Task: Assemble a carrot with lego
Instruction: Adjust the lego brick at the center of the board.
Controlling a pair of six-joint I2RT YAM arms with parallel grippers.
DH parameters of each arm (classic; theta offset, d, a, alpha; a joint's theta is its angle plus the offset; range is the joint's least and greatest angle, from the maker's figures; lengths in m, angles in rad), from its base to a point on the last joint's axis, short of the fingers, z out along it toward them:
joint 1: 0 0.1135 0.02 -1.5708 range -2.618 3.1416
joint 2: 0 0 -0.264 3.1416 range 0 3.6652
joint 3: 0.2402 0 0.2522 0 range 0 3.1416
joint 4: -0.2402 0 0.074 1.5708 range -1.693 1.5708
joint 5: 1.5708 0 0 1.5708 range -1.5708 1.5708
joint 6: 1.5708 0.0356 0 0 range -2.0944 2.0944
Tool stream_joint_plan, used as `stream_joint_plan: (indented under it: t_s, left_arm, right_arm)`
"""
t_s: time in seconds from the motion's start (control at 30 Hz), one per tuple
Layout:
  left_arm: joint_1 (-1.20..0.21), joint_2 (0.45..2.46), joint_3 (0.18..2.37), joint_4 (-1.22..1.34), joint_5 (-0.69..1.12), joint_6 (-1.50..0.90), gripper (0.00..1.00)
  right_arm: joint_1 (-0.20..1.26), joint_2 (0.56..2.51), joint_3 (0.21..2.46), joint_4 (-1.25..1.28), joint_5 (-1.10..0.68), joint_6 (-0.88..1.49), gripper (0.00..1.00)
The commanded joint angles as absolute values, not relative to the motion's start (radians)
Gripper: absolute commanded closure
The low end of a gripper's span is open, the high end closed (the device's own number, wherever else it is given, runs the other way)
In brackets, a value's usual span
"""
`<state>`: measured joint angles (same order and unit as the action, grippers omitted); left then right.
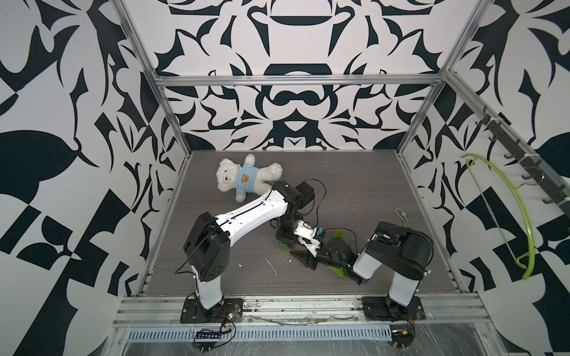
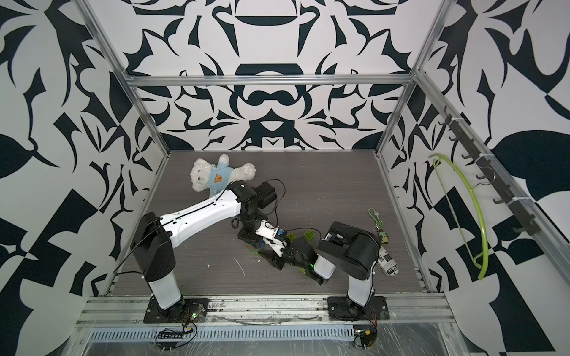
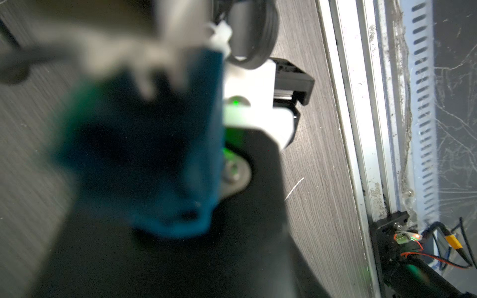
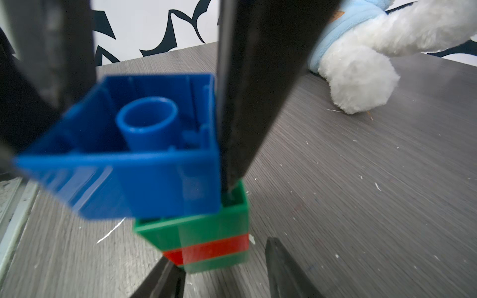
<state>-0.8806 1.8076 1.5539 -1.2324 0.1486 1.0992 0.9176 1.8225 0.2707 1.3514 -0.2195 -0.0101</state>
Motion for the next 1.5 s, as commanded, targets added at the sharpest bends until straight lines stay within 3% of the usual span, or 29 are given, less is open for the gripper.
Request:
stream_joint_plan:
  t_s: [0.0,0.4,0.6,0.67,0.77,0.93,1.03,1.47]
  left_arm:
    - [-0.867,1.823,1.571,-1.261,0.126,1.107,1.0]
    - [-0.846,1.774,1.578,-1.279,0.158,1.076,1.0]
    - [-0.845,1.764,1.57,-1.282,0.148,1.06,1.0]
    - [-0.845,1.761,1.563,-1.275,0.15,1.055,1.0]
    - [-0.845,1.759,1.555,-1.275,0.129,1.058,1.0]
    - [-0.847,1.767,1.557,-1.269,0.127,1.053,1.0]
    - [-0.854,1.791,1.57,-1.279,0.13,1.047,1.0]
    - [-0.859,1.808,1.57,-1.276,0.127,1.035,1.0]
  right_arm:
    - [0.915,1.784,0.263,1.414,-0.203,0.002,0.46]
    - [0.914,1.721,0.199,1.414,-0.154,0.011,0.43]
    - [0.914,1.564,0.088,1.374,-0.076,0.054,0.42]
    - [0.913,1.437,0.08,1.225,-0.047,0.07,0.41]
    - [0.912,1.175,0.142,0.809,-0.013,0.061,0.41]
    - [0.847,0.721,0.144,0.404,0.042,0.037,0.41]
    - [0.779,0.583,0.172,0.264,0.043,0.066,0.39]
    - [0.6,0.764,0.32,0.134,0.066,0.098,0.38]
